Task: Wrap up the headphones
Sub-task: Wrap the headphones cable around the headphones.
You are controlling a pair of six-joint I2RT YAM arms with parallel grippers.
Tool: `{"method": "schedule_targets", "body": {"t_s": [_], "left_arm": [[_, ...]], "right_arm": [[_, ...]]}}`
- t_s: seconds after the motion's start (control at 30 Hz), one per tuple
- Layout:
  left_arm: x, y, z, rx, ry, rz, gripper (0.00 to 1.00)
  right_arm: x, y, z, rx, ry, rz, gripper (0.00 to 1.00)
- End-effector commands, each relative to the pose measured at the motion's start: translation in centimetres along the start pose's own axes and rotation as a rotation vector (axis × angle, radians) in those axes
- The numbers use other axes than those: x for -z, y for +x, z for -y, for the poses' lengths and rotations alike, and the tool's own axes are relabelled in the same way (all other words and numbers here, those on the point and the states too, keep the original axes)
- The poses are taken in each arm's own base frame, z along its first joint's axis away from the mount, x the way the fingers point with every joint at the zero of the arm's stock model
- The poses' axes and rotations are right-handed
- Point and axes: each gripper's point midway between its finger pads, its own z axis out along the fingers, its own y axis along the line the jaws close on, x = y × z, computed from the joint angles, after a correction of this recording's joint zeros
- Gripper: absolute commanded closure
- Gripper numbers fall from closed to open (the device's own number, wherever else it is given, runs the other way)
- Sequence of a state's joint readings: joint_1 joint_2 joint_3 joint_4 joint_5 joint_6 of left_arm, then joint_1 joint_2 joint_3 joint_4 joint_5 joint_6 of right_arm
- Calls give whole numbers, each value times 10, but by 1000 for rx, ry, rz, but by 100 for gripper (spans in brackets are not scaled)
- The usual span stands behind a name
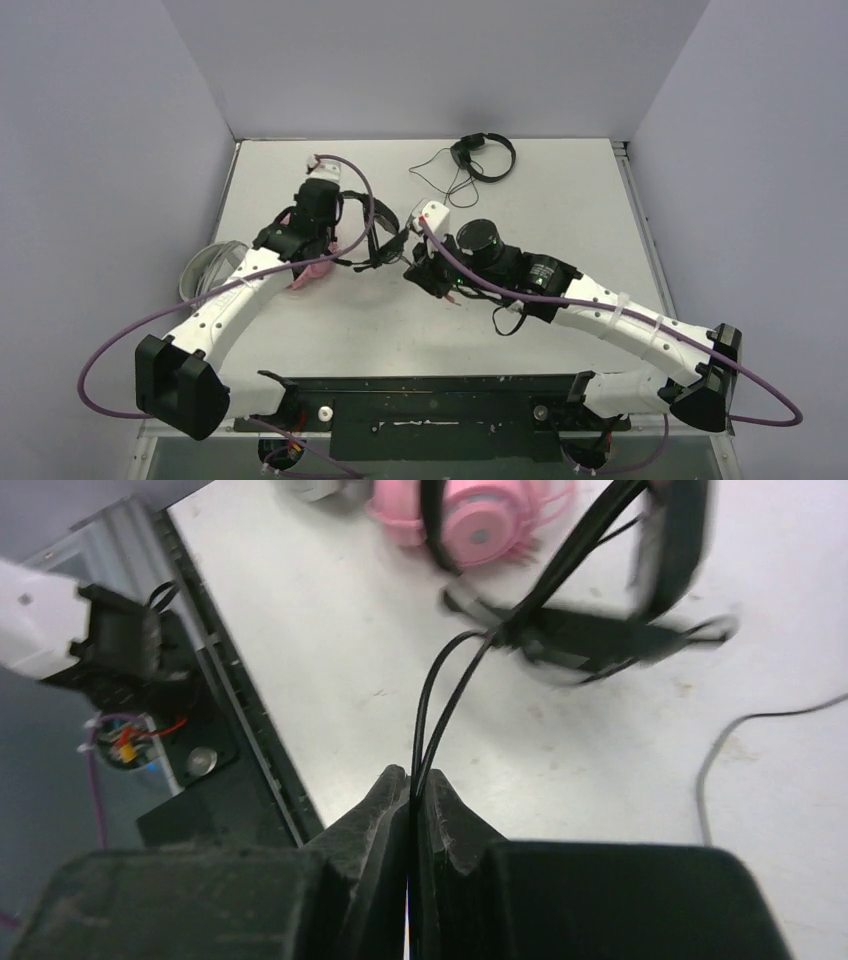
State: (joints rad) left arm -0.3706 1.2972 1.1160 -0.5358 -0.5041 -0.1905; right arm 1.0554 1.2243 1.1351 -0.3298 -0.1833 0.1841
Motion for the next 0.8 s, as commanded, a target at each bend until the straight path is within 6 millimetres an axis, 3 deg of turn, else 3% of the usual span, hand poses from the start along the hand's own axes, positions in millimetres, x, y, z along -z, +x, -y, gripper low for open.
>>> {"method": "schedule_targets", "body": {"t_s": [0.0,0.1,0.23,0.3,0.37,0.47,0.57,0.77], "left_arm": [[33,-35,25,-248,94,232,100],[55,-23,56,-372,336,274,100],[79,-9,77,-449,534,281,100],[89,-3,84,-461,607,253,100],[100,2,94,-449,688,233,100],[126,7,115,-381,870,237,100],[150,4,132,-277,1009,239,100],[180,0,146,-211,1170,197,100]], "right_arm": [[13,-23,53,56,152,-23,100],[11,-31,85,78,227,-37,100],[11,-30,132,42,314,-49,100],[13,-26,153,11,335,-50,90],[11,-20,165,-17,315,-40,90],[5,-9,172,-65,259,-18,93],[-2,3,166,-105,158,21,94],[7,-2,149,-130,36,200,91]]}}
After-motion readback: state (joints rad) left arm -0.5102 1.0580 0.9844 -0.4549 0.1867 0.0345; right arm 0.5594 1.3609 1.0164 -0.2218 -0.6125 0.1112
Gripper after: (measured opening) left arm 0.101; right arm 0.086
